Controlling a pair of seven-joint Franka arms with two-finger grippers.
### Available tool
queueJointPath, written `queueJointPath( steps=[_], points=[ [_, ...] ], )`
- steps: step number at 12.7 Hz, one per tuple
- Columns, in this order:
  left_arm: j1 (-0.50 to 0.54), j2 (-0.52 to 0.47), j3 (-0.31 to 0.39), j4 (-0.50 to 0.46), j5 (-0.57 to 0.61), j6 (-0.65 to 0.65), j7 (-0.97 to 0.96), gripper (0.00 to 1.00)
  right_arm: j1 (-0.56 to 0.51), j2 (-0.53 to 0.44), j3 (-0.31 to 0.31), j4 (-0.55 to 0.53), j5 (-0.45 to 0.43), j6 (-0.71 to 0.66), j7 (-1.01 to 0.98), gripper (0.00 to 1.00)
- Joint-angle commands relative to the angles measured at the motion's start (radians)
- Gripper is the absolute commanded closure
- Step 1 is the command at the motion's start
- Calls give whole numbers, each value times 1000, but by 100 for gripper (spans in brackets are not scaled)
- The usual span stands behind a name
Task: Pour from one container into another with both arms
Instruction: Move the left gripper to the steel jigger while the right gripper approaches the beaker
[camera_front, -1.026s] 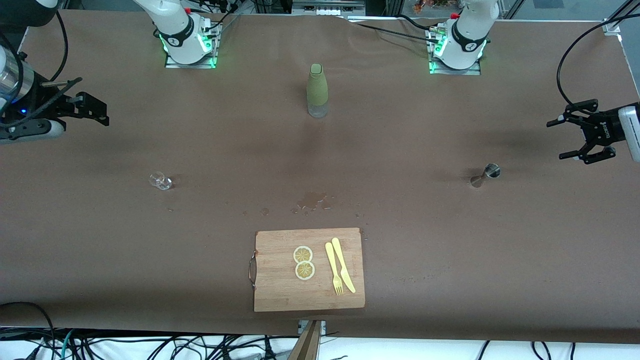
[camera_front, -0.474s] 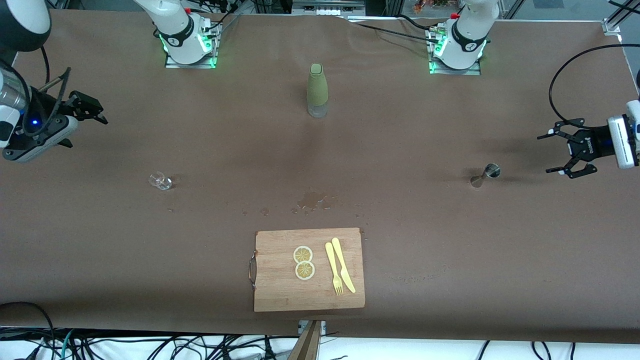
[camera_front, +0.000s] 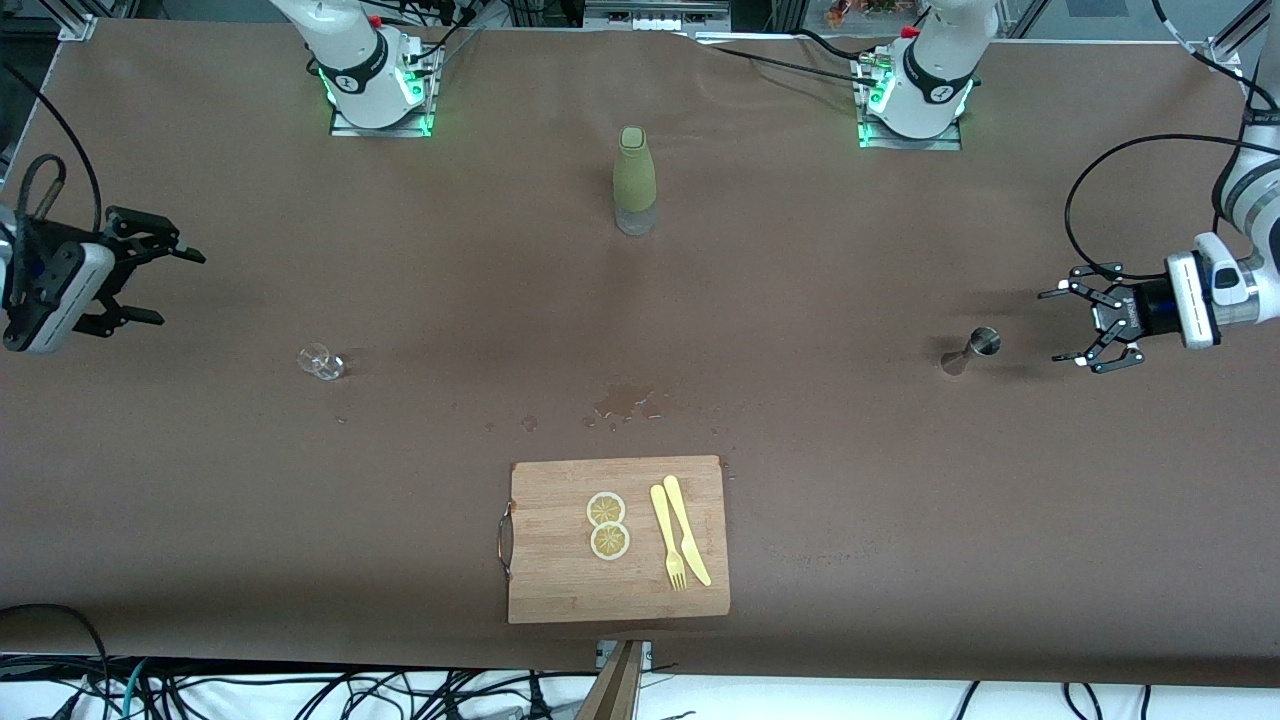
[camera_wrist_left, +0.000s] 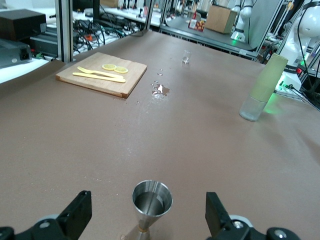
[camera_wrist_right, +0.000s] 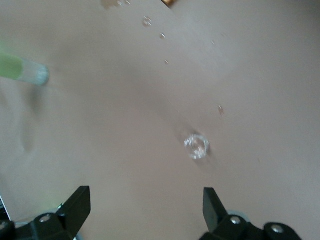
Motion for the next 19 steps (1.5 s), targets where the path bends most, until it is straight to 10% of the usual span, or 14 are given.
queueJointPath(
  steps=[1, 19],
  points=[
    [7, 63, -2, -1, -72, 0, 135, 0, -79, 80, 9, 12, 107, -16, -184, 0],
    [-78, 327, 14, 8, -317, 1, 422, 0, -222, 599, 9, 30, 513, 59, -1121, 0]
  ],
)
